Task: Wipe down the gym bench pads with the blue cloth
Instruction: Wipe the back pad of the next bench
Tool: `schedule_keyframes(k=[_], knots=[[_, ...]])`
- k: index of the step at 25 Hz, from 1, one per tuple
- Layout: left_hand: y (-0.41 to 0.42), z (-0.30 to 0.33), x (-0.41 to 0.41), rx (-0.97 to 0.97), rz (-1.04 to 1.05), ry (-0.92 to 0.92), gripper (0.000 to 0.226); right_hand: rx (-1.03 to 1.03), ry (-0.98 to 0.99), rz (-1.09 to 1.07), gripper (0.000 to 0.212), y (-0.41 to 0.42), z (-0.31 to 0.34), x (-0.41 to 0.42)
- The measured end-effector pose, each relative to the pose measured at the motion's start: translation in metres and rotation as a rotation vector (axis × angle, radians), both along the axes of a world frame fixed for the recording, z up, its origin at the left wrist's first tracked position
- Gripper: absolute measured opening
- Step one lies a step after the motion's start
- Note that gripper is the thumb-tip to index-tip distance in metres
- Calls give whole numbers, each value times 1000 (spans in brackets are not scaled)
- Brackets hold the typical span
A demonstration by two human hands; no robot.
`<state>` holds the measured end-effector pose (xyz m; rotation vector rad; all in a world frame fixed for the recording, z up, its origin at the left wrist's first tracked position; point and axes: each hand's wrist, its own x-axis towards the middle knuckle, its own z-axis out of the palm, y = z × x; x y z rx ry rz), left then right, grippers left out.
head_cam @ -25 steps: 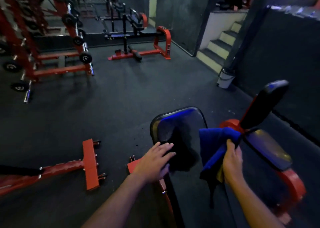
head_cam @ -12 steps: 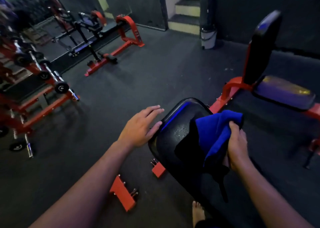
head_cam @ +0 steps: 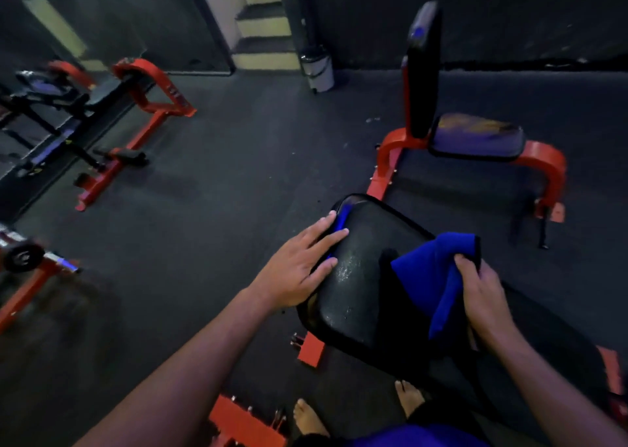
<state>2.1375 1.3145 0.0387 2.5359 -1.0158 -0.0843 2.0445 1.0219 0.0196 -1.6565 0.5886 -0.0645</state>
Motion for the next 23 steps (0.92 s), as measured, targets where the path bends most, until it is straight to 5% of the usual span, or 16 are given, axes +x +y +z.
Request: schedule_keyframes(k=[9, 14, 18, 23], knots=[[14, -22, 9, -54, -73, 285, 60, -214, -77, -209, 24, 88, -1, -46], [27, -22, 15, -28, -219, 219, 63, -313, -44, -217, 18, 137, -11, -77], [46, -27, 17, -123, -308, 270, 59, -411, -184, -107, 48, 155, -44, -85], [49, -30, 32, -57, -394, 128, 64, -636, -197, -190, 54, 163, -58, -76]])
